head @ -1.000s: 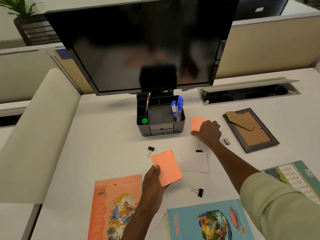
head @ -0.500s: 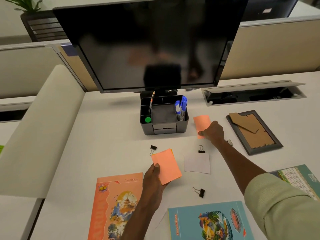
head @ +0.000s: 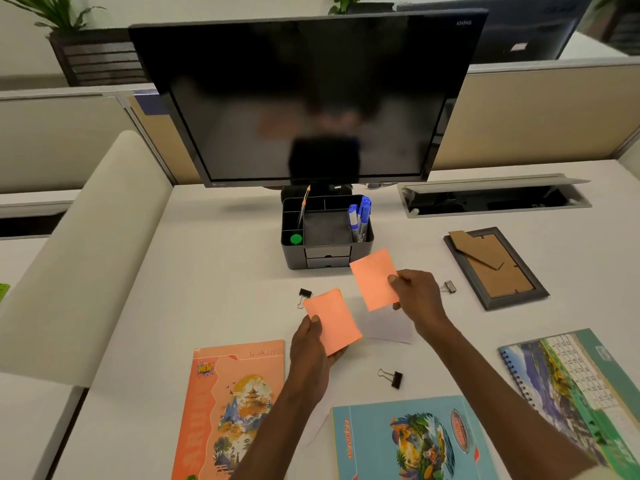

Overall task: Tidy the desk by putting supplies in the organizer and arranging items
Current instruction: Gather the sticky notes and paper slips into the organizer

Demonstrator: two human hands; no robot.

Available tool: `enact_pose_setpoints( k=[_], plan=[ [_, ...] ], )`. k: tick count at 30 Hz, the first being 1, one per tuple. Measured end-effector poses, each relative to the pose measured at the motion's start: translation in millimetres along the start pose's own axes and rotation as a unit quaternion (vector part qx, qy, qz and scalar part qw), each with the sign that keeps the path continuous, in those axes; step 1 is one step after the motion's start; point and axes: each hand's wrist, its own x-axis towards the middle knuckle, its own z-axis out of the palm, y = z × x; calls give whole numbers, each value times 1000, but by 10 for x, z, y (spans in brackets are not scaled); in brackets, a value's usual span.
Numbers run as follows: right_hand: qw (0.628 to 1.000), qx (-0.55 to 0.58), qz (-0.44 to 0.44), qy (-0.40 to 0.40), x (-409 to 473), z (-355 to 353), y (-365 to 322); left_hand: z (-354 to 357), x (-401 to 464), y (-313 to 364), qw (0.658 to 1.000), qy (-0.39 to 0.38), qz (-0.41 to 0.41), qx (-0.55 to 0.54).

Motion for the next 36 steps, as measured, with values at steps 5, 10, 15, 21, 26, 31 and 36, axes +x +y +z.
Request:
enact_pose_setpoints(
  k=[5,10,15,21,26,31,36],
  plan=[
    [998,47,-2,-43,-486,172,-40,62,-105,-10,999,-29,13,19],
    [998,-9,-34,-48,-643,294,-13,22,-148,-54,994,-51,58,79],
    [990,-75,-59,-108,-663,338,11,-49,-64,-142,977,-25,107,183],
    [976,55,-48,-206,-630,410,-2,-207,6,-215,907,-52,231,350],
    [984,39,-106,-139,-630,657,-18,-339,170,-203,873,-7,280,400],
    [974,35,-135,-178,-677,907,196,-430,236,-285,863,17,295,410],
    [974,35,-139,-177,-732,1031,300,-382,192,-371,870,28,283,402]
  ],
)
